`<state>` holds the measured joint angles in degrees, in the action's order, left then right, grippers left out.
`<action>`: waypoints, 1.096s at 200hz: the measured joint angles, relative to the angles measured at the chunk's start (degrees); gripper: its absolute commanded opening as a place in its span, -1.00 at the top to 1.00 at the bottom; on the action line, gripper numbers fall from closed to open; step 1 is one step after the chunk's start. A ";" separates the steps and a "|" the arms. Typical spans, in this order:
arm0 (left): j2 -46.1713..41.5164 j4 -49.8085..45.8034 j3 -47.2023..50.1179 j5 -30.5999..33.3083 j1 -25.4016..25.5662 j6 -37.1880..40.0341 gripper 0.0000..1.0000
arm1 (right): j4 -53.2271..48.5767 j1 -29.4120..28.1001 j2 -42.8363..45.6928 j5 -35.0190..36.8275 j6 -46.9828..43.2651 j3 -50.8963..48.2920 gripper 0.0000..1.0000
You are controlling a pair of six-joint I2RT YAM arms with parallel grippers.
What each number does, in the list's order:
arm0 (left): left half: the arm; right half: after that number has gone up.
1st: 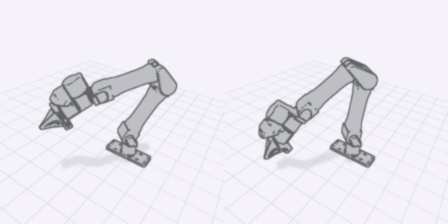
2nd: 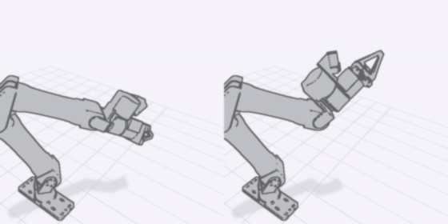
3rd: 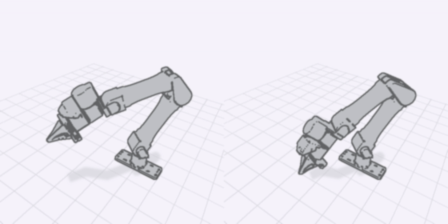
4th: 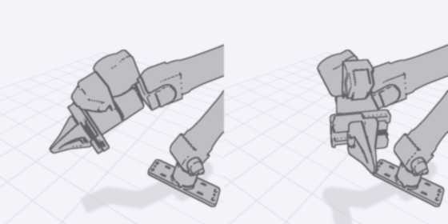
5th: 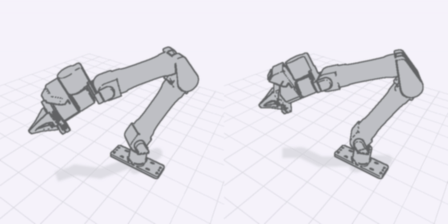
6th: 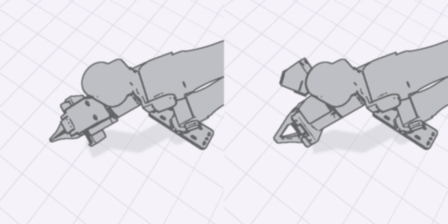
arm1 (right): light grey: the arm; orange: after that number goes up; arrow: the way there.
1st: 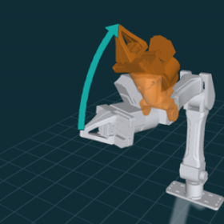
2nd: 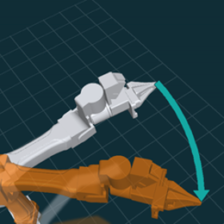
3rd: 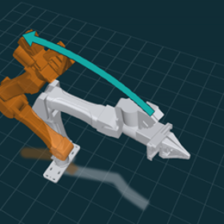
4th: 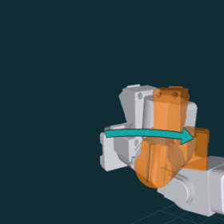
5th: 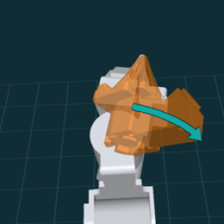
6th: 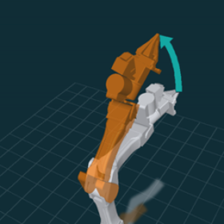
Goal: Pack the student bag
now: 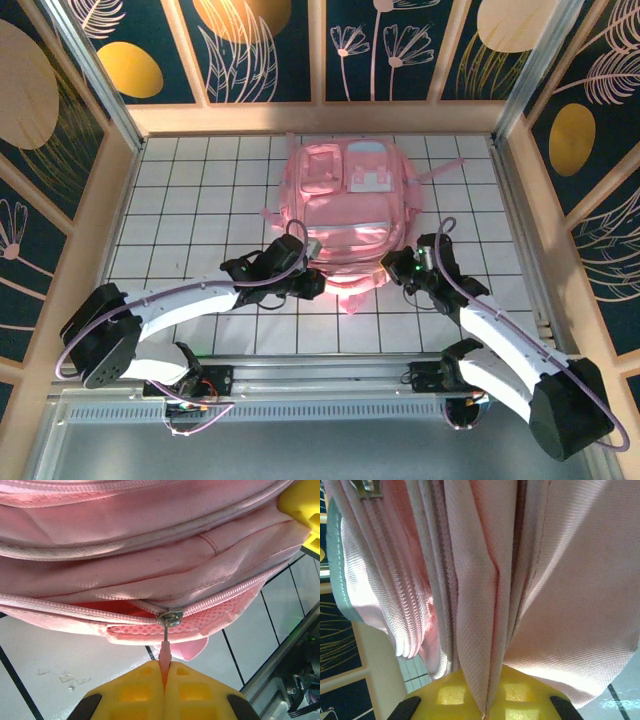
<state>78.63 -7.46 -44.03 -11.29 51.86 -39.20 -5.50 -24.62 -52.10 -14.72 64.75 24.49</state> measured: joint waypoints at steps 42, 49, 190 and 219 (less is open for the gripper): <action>0.02 0.35 0.00 -0.02 -0.17 0.00 1.00 | -1.03 4.39 -0.09 -3.43 -2.99 0.00 0.71; 0.07 0.46 0.00 -0.04 -0.17 0.00 1.00 | -1.01 4.70 -0.24 -3.91 -3.37 0.00 0.45; 6.73 -0.46 -4.28 -3.30 -0.55 -0.02 1.00 | -6.62 -14.97 -0.04 3.32 14.32 4.83 0.14; 7.26 -0.52 -4.55 -3.32 -0.46 -0.07 1.00 | -3.52 -16.37 -2.56 3.61 19.78 4.70 -0.03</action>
<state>85.89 -7.99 -48.58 -14.61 51.40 -39.27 -9.02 -40.99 -54.65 -11.11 84.53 29.19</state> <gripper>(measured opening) 0.053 0.486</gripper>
